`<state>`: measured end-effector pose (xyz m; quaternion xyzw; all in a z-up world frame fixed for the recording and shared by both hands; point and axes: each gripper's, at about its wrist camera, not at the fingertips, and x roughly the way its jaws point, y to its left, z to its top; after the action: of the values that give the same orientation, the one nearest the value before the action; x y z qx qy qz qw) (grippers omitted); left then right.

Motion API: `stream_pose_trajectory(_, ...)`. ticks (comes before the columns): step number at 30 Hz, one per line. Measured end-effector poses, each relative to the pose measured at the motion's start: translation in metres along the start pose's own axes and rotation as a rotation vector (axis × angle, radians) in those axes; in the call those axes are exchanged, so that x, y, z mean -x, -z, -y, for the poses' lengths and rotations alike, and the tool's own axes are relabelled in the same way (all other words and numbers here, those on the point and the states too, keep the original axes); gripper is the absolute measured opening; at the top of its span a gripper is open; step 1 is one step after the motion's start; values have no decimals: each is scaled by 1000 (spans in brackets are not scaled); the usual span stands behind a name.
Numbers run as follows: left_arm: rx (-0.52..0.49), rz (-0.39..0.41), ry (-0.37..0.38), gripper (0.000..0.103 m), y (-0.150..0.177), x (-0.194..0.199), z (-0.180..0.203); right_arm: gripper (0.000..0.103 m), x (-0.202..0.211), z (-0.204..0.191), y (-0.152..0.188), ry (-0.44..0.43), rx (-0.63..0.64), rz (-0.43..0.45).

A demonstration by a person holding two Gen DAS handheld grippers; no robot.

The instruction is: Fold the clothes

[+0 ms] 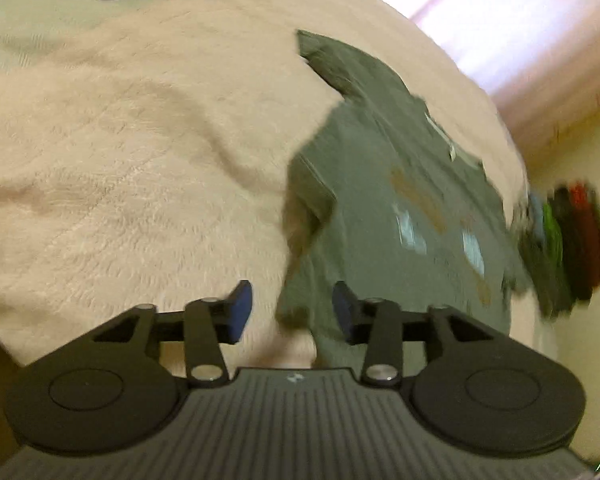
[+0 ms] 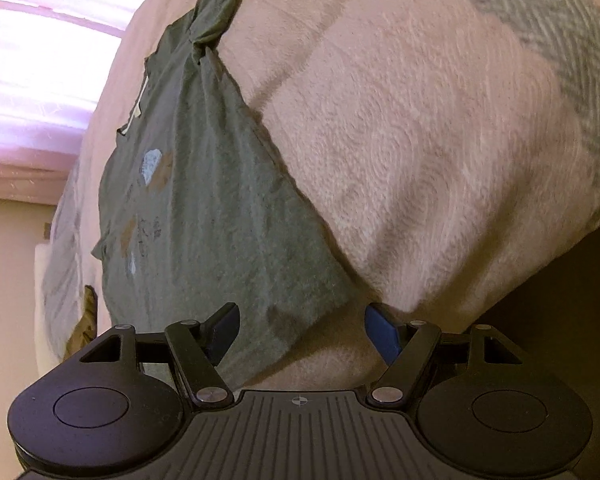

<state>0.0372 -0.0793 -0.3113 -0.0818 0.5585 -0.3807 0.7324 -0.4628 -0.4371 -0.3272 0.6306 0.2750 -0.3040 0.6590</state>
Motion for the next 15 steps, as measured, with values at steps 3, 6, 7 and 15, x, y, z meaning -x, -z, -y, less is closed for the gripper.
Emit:
stream_pose_trajectory(3,2,-73,52,30,-1,-31,-1,72,-4,3,3,-13,-26,31)
stream_pose_trajectory(6,-21,-71,59,3,-1,-31,-3,34,-4,5,0,-47,-56,45)
stream_pose_trajectory(7,-17,-48,63,3,-3,-18,-8,16,-3,4,-1,-51,-48,40)
stream_pose_trajectory(15,-107,4,-43,3,-22,53,-34,1,25,-15,1,-53,56,55)
